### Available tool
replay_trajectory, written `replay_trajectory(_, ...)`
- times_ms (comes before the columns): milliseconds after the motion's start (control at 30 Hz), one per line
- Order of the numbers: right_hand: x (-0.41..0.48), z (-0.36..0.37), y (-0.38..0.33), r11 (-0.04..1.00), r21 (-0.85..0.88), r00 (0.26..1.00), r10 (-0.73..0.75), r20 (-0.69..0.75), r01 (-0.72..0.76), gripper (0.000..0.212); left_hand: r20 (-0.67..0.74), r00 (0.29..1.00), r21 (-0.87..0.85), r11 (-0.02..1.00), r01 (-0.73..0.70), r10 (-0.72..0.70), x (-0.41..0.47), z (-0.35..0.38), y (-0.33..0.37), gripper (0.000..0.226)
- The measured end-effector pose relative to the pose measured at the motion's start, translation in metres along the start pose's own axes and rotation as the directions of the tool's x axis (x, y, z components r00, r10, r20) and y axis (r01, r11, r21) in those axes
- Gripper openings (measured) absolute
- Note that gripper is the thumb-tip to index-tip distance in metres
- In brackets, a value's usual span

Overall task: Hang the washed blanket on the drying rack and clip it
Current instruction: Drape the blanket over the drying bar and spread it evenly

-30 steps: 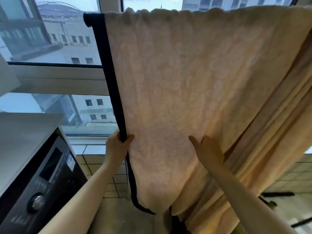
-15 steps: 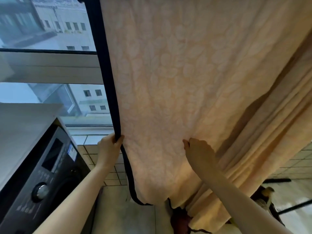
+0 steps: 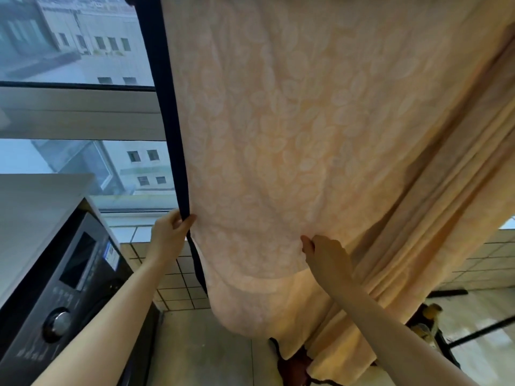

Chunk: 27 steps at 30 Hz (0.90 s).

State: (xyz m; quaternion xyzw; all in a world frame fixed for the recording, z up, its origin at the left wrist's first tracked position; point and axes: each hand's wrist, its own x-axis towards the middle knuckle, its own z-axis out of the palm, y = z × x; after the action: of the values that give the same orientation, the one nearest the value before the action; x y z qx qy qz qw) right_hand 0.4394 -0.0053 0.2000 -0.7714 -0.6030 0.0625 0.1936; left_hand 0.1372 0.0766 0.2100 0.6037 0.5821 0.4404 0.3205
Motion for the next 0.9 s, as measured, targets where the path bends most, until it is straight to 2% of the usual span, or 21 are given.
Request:
replay_trajectory(167, -0.003, -0.013, -0.006, 0.996, 0.094, 0.999, -0.002, -0.040, 0.006, 0.043, 0.105, 0.994, -0.244, 0.970, 0.017, 0.009, 0.013, -0.001, 0.029, 0.009)
replay_trajectory(267, -0.010, -0.015, -0.017, 0.997, 0.084, 1.000, -0.003, 0.010, 0.003, 0.049, 0.164, 0.986, -0.212, 0.976, 0.047, -0.012, 0.011, 0.001, 0.027, 0.005)
replay_trajectory(367, -0.016, -0.012, -0.046, 0.992, 0.062, 0.991, -0.114, 0.077, 0.109, 0.053, 0.182, 0.983, -0.207, 0.978, 0.013, 0.026, 0.006, 0.002, 0.021, 0.003)
replay_trajectory(433, -0.014, -0.012, -0.074, 0.976, 0.089, 0.973, -0.209, 0.102, 0.200, 0.048, 0.216, 0.976, -0.306, 0.951, 0.052, 0.016, 0.003, 0.000, 0.018, 0.028)
replay_trajectory(500, -0.011, -0.010, -0.106, 0.949, 0.162, 0.950, -0.290, 0.121, 0.269, 0.039, 0.312, 0.950, -0.457, 0.872, 0.172, -0.024, -0.001, -0.004, 0.015, 0.055)
replay_trajectory(567, -0.009, -0.007, -0.133, 0.917, 0.254, 0.934, -0.341, 0.104, 0.307, 0.030, 0.385, 0.922, -0.533, 0.810, 0.246, -0.027, -0.003, -0.003, 0.011, 0.072)
replay_trajectory(600, -0.009, -0.004, -0.146, 0.905, 0.281, 0.931, -0.355, 0.084, 0.319, 0.031, 0.391, 0.920, -0.538, 0.801, 0.264, -0.041, -0.005, -0.003, 0.010, 0.070)
replay_trajectory(667, -0.011, 0.001, -0.168, 0.899, 0.289, 0.935, -0.353, 0.031, 0.329, 0.039, 0.371, 0.927, -0.524, 0.813, 0.254, -0.050, -0.009, -0.005, 0.011, 0.048)
replay_trajectory(733, -0.011, 0.003, -0.183, 0.914, 0.232, 0.943, -0.330, -0.049, 0.332, 0.045, 0.374, 0.927, -0.483, 0.857, 0.178, 0.018, -0.013, -0.007, 0.011, 0.031)
replay_trajectory(800, -0.009, 0.003, -0.193, 0.925, 0.170, 0.939, -0.321, -0.123, 0.339, 0.045, 0.395, 0.916, -0.468, 0.872, 0.143, 0.061, -0.016, -0.010, 0.010, 0.032)
replay_trajectory(900, -0.008, 0.003, -0.198, 0.932, 0.125, 0.937, -0.322, -0.138, 0.339, 0.038, 0.398, 0.915, -0.452, 0.882, 0.136, 0.063, -0.015, -0.014, 0.007, 0.028)
